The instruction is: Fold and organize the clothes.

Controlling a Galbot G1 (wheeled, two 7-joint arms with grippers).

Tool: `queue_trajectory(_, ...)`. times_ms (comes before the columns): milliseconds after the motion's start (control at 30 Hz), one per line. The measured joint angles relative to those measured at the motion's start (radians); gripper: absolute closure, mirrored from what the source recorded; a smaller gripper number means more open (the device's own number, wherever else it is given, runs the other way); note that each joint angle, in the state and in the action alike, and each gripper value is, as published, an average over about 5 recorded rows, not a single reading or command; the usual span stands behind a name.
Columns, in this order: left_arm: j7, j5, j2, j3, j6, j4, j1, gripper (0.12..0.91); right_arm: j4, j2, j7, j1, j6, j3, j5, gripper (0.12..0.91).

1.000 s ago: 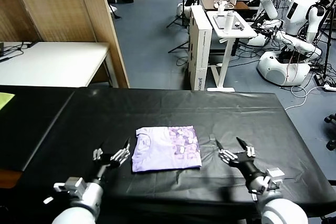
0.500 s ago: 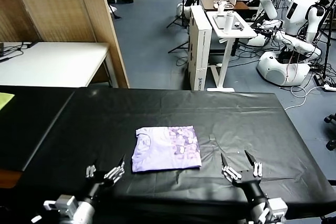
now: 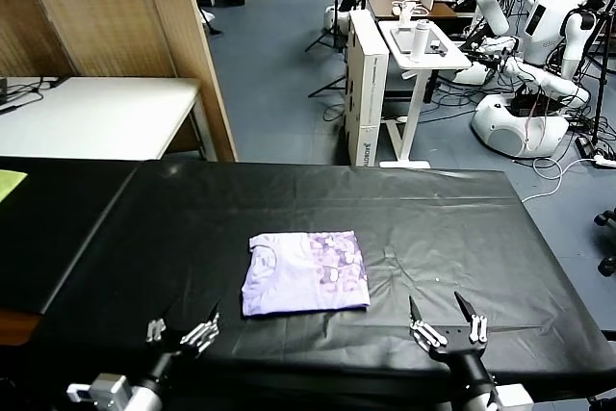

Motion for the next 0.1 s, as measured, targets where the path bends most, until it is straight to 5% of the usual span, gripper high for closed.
queue_trajectory(100, 0.002, 0.0, 0.0, -0.003, -0.001, 0.0, 0.002, 0.123, 0.001, 0.002, -0.001, -0.002, 0.0, 0.001, -0.001, 0.118)
